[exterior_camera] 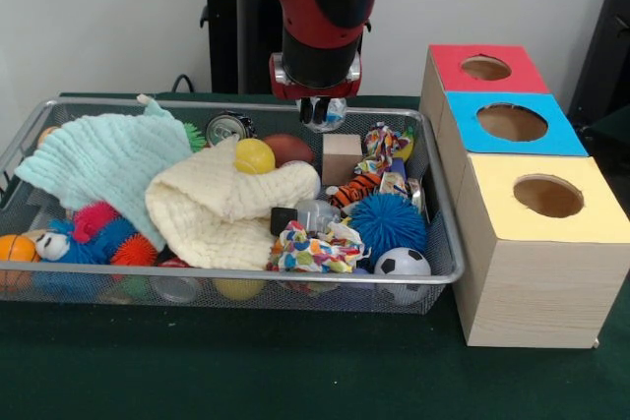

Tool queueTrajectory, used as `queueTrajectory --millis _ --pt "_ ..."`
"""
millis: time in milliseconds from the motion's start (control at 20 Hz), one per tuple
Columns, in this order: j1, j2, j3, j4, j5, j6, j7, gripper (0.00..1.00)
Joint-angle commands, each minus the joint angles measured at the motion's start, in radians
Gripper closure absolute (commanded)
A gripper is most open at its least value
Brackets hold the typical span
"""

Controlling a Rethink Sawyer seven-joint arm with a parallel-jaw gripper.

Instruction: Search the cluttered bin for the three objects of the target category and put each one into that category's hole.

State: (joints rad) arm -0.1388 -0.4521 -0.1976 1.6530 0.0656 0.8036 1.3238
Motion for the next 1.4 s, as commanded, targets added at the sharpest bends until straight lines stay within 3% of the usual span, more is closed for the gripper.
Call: queueTrajectory --millis 50,300,850,1400 --pt "-0.001 0.063 0.027 -0.058 -0.018 0.074 0.184 1.00" --pt "-0.016 0.040 0.049 -0.056 0.013 -0.040 0.192 1.00" --pt "0.023 0.049 0.011 -0.126 0.015 -0.045 0.249 1.00" --pt "0.071 0.054 -0.058 -0.185 0.037 -0.191 0.324 1.00"
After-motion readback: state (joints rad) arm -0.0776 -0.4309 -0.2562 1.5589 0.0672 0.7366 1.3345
